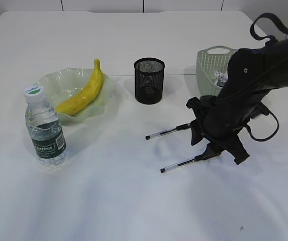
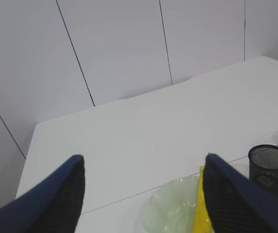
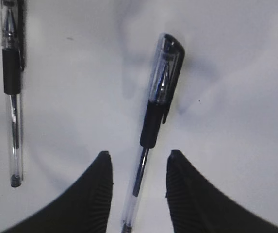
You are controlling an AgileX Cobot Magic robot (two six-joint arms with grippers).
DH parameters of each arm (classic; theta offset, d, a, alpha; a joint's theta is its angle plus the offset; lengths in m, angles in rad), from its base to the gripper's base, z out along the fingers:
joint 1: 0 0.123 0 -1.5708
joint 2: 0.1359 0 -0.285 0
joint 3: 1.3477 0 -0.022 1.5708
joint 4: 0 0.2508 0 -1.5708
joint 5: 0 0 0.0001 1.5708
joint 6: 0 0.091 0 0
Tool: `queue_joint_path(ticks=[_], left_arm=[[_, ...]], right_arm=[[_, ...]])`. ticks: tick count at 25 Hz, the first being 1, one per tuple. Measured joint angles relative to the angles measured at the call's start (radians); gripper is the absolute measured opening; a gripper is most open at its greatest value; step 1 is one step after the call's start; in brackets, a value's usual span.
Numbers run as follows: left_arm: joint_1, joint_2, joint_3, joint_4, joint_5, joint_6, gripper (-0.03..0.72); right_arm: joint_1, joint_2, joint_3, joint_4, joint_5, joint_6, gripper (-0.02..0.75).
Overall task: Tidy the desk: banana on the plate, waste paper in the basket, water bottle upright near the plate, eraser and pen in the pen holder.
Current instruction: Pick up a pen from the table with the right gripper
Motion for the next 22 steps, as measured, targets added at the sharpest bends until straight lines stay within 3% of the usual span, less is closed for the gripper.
queue_joint_path(ticks=[22], left_arm=[[0.000,0.000,0.000,0.029,0.002,0.000,0.538]], right_arm=[[0.000,0.070,0.000,-0.029,-0.016,0.099,0.282]])
